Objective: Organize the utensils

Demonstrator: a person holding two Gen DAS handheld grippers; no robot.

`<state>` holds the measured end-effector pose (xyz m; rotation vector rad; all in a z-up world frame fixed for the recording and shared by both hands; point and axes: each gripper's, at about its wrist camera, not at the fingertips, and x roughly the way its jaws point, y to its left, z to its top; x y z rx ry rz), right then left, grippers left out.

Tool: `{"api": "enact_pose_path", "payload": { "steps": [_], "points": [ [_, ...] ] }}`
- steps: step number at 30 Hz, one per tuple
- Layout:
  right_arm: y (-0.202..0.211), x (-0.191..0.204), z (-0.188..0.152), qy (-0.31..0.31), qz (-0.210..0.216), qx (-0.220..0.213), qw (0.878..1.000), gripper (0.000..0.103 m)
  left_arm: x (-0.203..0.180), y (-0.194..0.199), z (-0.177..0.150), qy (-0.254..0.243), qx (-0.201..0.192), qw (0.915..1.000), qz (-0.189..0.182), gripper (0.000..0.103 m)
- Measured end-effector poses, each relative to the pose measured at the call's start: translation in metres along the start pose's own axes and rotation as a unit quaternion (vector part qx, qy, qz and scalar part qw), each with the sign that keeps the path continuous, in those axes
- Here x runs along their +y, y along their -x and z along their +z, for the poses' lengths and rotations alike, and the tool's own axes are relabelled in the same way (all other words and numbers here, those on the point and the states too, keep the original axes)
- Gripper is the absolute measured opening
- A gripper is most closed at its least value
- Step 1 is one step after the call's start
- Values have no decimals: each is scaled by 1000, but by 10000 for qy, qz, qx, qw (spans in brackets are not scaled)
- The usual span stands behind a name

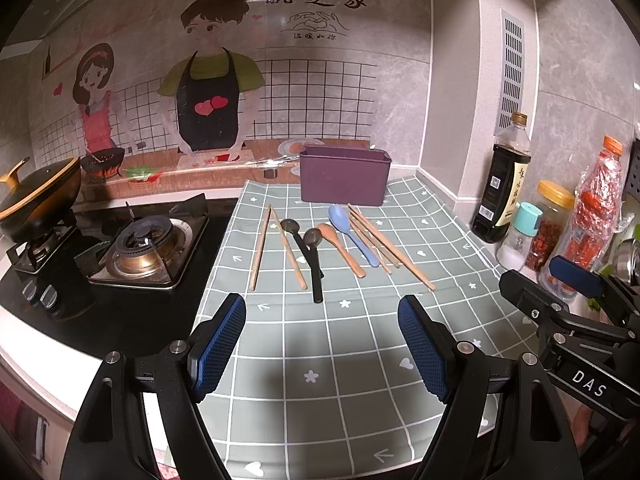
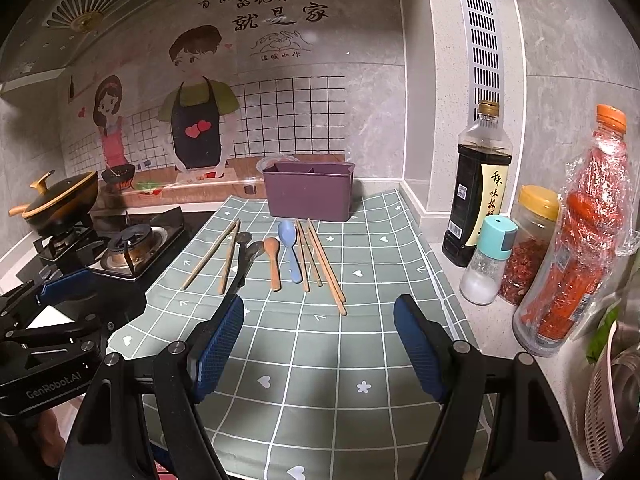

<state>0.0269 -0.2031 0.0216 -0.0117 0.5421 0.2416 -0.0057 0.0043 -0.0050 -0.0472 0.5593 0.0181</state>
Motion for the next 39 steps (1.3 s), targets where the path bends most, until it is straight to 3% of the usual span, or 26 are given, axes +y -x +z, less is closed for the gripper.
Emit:
{"api": "enact_pose_path", "payload": {
  "steps": [39],
  "points": [
    [-6, 1, 1, 36, 47, 71, 10000, 75, 3, -9, 1, 68, 191, 9998, 51, 78]
  ]
}}
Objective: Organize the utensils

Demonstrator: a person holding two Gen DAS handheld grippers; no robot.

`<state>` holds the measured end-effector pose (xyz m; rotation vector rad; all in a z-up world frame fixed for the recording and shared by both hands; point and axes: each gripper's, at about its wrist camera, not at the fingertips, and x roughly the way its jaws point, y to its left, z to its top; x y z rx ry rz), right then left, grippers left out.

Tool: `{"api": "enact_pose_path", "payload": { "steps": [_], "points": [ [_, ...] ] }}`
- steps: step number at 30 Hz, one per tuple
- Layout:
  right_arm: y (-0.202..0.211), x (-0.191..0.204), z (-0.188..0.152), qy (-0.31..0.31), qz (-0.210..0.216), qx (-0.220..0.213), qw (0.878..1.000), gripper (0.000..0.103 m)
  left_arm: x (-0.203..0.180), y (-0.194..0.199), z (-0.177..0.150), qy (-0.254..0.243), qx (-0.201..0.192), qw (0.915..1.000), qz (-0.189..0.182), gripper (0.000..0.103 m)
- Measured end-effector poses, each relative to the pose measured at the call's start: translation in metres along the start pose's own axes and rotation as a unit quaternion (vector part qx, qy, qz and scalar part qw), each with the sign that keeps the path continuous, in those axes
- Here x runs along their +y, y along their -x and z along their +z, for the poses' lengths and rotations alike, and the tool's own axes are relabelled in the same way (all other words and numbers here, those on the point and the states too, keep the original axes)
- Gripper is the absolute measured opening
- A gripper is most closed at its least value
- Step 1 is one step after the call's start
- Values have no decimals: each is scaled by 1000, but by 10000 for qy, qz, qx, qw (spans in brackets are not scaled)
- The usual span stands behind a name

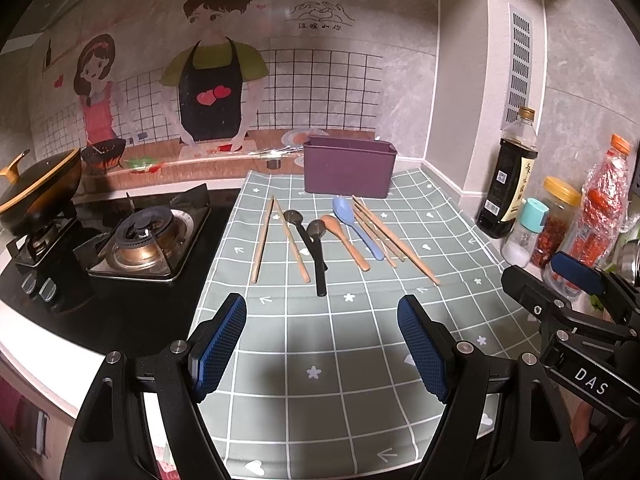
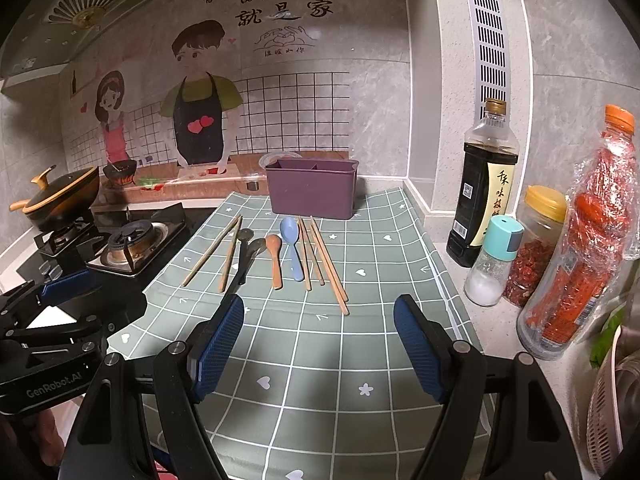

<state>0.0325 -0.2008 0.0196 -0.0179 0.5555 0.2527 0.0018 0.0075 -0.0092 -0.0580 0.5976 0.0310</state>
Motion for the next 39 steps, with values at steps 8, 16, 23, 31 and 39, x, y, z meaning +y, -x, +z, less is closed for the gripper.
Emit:
{"api": "enact_pose_path", "payload": {
  "steps": [8, 16, 23, 31, 39],
  "points": [
    [-16, -2, 15, 162, -28, -12, 9999, 75, 0, -15, 15, -52, 91, 9999, 14, 78],
    [-73, -7, 50, 85, 123, 259, 9996, 75, 18, -58, 57, -280, 211, 9993, -91, 72],
    [-144, 12, 89, 192, 149, 635, 9977, 75, 60, -111, 94, -102, 321, 9988, -349, 67],
    [-236, 25, 108, 259, 683, 1245, 9895, 67, 85, -163, 119, 263, 433, 9977, -459, 60],
    [-311, 39, 102, 878, 1057, 1747, 9750, 58, 89, -192, 103, 749, 758, 9942, -110, 50]
  ]
}}
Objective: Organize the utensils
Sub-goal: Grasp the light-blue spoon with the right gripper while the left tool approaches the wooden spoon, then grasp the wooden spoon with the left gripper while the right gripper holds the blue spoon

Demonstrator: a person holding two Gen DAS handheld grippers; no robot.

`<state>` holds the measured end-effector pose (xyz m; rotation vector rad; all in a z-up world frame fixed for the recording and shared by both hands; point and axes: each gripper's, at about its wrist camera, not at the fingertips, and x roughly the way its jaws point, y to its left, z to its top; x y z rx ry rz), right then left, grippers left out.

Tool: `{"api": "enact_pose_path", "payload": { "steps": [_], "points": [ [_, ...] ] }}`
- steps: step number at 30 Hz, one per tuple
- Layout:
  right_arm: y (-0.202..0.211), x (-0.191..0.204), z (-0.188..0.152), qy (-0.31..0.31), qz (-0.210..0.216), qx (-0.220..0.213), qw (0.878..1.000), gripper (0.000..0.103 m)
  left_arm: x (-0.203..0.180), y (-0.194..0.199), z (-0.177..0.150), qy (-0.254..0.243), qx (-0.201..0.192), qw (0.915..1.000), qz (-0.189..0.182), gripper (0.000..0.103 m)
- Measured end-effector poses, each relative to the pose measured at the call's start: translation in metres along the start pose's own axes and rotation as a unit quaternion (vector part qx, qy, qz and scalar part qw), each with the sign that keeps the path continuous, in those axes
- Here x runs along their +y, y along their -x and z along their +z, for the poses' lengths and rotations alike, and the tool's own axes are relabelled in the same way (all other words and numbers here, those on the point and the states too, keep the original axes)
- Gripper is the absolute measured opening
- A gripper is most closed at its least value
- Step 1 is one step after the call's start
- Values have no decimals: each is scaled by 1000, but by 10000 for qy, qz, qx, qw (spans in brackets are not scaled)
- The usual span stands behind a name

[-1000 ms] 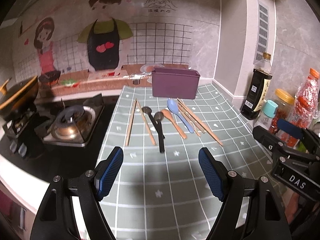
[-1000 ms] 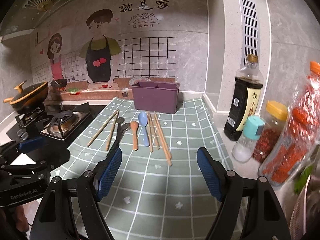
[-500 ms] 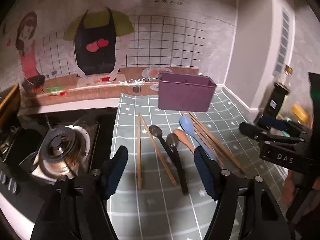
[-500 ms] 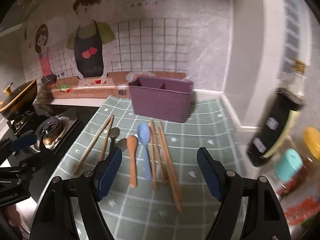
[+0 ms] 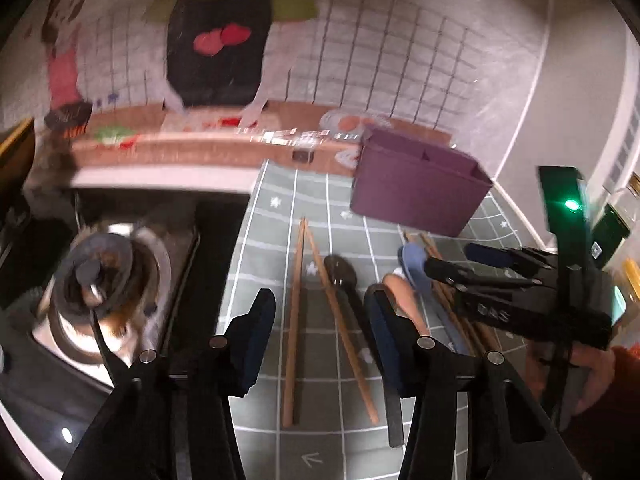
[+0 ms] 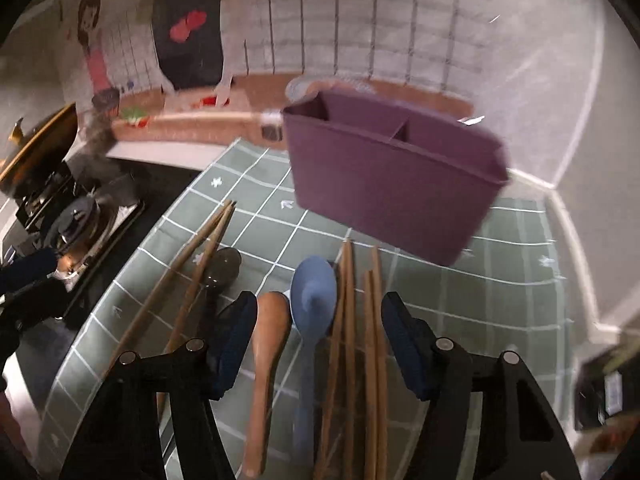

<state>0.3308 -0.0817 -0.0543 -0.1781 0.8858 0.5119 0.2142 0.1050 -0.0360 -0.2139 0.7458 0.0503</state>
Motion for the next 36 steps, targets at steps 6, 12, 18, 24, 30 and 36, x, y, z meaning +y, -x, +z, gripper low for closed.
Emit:
{"api": "enact_pose_path", "payload": {
  "steps": [6, 12, 18, 24, 30, 36],
  "points": [
    [-43, -3, 7, 113, 222, 232, 9994, 53, -2, -25, -8, 205, 311, 9993, 7, 50],
    [-59, -2, 10, 292, 233, 291, 9989, 31, -13, -35, -8, 83, 420, 9989, -175, 50],
    [-39, -15, 10, -34, 356, 131, 9993, 27, -26, -46, -4, -186, 565, 9964, -605, 50],
    [-1, -40, -3, -672, 356, -106, 9970, 27, -43, -74, 6, -517, 956, 9883, -1070, 49],
    [33, -55, -23, -878, 146, -250, 9957, 27, -45, -104, 8, -538, 1426, 9812, -1186, 35],
    [51, -52, -36, -815, -136, -315, 9961, 27, -51, -99, 5, -139, 1631, 9742, -1552, 34]
  ]
}}
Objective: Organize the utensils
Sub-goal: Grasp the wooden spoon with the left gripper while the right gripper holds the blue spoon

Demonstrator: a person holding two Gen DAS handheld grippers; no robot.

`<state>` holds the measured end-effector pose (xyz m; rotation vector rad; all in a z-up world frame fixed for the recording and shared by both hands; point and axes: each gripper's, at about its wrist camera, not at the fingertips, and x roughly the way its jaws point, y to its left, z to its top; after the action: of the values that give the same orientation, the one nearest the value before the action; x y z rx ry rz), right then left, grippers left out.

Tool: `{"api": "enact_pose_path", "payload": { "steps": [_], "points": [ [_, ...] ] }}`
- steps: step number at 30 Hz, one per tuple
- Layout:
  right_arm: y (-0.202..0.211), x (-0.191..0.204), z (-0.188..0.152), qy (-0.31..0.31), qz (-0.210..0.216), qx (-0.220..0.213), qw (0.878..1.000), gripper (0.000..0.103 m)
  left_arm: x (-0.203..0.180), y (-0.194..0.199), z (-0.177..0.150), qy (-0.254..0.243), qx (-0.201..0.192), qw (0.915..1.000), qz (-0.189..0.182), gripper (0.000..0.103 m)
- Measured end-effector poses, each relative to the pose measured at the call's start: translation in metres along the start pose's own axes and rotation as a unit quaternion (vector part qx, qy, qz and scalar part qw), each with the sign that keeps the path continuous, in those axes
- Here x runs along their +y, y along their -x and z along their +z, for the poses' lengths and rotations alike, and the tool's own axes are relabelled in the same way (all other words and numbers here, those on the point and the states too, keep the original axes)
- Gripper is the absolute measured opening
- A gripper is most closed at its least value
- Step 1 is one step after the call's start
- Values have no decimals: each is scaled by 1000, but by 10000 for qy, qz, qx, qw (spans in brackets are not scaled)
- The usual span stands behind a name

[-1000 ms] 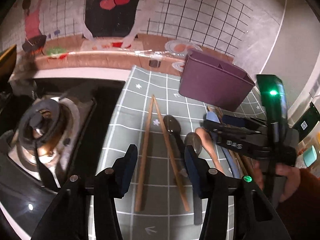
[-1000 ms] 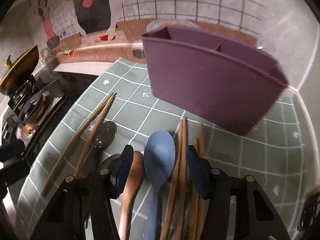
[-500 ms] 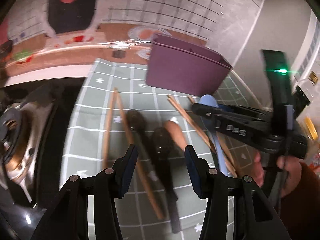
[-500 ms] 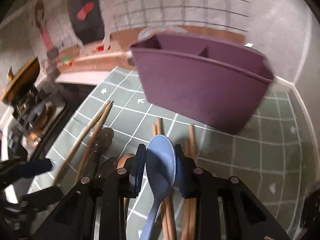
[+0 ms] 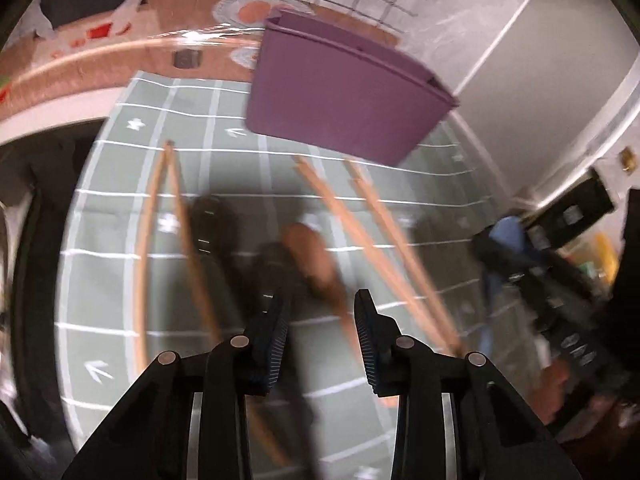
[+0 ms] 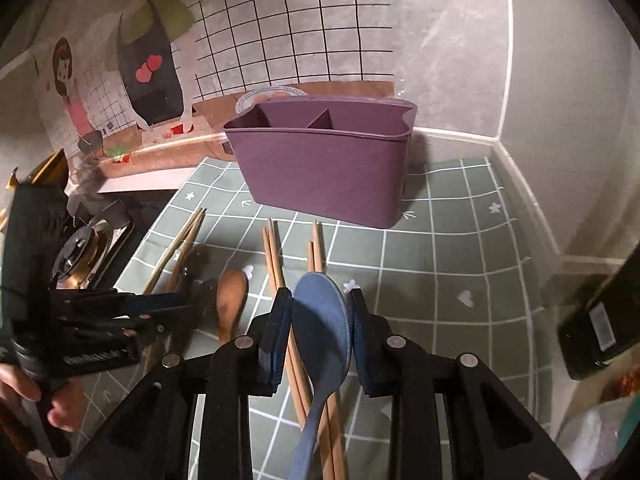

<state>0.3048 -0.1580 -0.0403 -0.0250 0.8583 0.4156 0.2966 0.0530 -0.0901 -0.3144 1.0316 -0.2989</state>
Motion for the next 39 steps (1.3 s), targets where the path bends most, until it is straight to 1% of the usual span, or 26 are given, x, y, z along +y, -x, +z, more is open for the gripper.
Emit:
{"api": "enact_pose_path", "payload": {
  "steps": [4, 6, 8, 10, 12, 15, 18, 19, 20, 21, 22, 24, 25, 26, 27, 29, 31, 34, 39],
  "points": [
    [6, -2, -6, -101, -51, -32, 9999, 27, -19, -16, -1, -58, 132, 9991, 402, 34],
    [10, -4, -7, -142, -91, -55, 9998, 27, -18, -28, 1, 82, 184, 9977, 648, 34],
    [14, -6, -9, -143, -114, -87, 9998, 27, -14, -34, 4, 234, 166, 9965, 785, 34],
    [19, -5, -12, -86, -161, -108, 9998, 27, -13, -37, 8, 255, 97, 9954, 918, 34],
    [21, -4, -15, -40, -180, -120, 9998, 27, -15, -41, 11, 225, 88, 9949, 976, 34],
    [23, -6, -17, -69, -146, -139, 9998, 27, -19, -48, 19, 142, 98, 9943, 1053, 34],
    [25, -13, -20, -129, -166, -74, 9998, 28, -27, -54, 25, 41, 126, 9925, 1218, 34],
    [26, -15, -22, -141, -194, -68, 9997, 28, -31, -57, 27, -9, 118, 9910, 1333, 34],
    [26, -18, -24, -128, -274, -48, 9995, 34, -33, -58, 28, -40, 102, 9900, 1409, 34],
    [27, -20, -26, -82, -392, -31, 9992, 43, -35, -59, 28, -68, 80, 9891, 1472, 34],
    [27, -21, -27, -43, -489, -12, 9988, 47, -37, -61, 29, -118, 40, 9878, 1555, 34],
    [26, -24, -29, 58, -698, 13, 9975, 49, -40, -63, 29, -234, -18, 9861, 1647, 34],
    [26, -26, -30, 76, -708, 26, 9975, 49, -41, -62, 29, -275, -37, 9858, 1656, 33],
    [23, -27, -30, 69, -679, 101, 9976, 50, -41, -62, 29, -336, -70, 9853, 1673, 30],
    [21, -29, -30, 40, -649, 174, 9977, 50, -41, -62, 28, -363, -84, 9855, 1655, 30],
    [10, -31, -30, -95, -548, 407, 9976, 50, -37, -57, 28, -320, -108, 9882, 1492, 30],
    [1, -32, -32, -231, -394, 538, 9975, 50, -30, -47, 25, -256, -148, 9903, 1354, 30],
    [-12, -32, -33, -440, -293, 605, 9968, 50, -22, -30, 20, -150, -276, 9931, 1128, 30],
    [-33, -37, -24, -778, -310, 662, 9943, 50, -12, -7, 13, -55, -460, 9954, 844, 30]
  ]
}}
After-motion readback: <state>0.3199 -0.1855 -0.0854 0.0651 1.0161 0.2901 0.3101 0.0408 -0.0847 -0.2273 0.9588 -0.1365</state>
